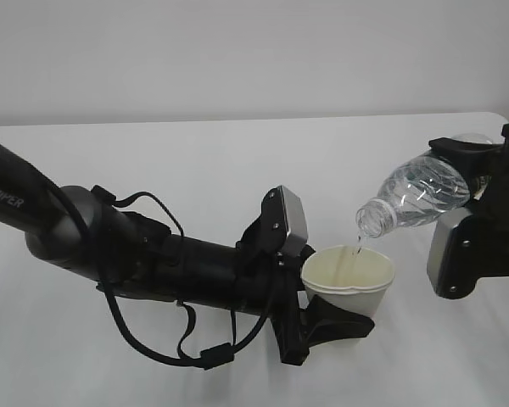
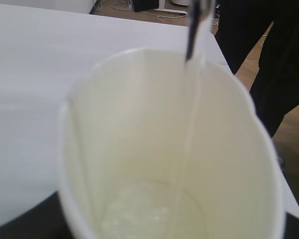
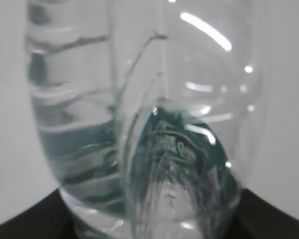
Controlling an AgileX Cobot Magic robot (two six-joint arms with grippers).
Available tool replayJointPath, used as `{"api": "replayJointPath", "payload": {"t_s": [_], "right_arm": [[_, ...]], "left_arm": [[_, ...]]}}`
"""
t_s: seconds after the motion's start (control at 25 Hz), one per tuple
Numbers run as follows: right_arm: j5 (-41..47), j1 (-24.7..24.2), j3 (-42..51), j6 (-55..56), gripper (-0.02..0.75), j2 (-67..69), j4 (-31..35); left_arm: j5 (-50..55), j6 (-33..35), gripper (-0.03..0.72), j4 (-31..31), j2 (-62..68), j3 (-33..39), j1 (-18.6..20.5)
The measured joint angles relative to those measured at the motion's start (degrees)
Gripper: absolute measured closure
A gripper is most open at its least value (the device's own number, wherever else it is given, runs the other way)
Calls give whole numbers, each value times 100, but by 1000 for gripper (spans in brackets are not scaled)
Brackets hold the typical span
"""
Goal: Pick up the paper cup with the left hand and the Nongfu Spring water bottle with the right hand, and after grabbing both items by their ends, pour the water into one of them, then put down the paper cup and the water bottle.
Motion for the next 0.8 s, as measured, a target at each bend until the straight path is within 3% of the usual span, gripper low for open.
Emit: {"api": "replayJointPath", "payload": {"t_s": [0.8], "right_arm": [[-9,0,0,-4,319,0,10]], "left_arm": [[0,0,260,0,0,0,0]]}}
